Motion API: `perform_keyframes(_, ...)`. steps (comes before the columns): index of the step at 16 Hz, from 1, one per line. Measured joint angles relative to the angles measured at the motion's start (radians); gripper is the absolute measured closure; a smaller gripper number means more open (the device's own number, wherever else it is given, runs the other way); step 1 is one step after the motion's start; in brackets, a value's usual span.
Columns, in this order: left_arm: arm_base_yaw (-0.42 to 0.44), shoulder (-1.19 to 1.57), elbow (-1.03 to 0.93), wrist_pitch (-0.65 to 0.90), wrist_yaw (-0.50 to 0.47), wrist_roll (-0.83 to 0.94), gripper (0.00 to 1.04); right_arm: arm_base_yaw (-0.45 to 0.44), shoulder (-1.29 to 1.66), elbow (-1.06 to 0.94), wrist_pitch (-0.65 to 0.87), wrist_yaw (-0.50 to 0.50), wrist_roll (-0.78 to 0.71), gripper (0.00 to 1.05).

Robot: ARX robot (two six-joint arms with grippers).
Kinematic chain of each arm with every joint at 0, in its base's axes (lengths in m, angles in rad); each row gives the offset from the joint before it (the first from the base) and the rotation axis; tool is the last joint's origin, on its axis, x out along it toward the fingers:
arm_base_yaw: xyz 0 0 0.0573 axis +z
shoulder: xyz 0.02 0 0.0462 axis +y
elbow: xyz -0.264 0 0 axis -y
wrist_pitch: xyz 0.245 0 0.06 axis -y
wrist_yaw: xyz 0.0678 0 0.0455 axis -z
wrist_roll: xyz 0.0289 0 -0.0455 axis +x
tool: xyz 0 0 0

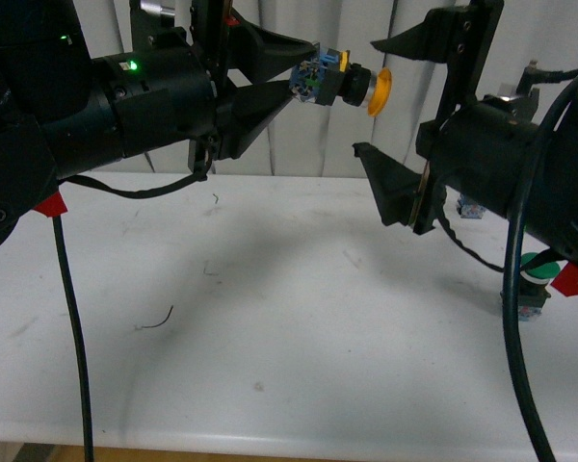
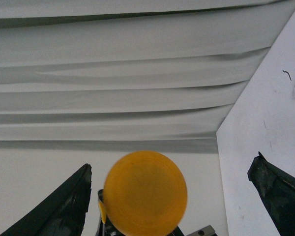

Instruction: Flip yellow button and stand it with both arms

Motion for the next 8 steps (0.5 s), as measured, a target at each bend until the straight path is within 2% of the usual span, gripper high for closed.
perform_keyframes(6, 0.0, 0.0, 0.0, 0.002, 0.0, 0.0, 0.74, 0.018, 0.024, 0.014, -0.001, 0.0, 0.02, 0.07)
perform_keyframes(8, -0.002, 0.002, 0.0, 0.001, -0.001, 0.001, 0.75, 0.019, 0.024, 0.016, 0.001, -0.004, 0.023, 0.3)
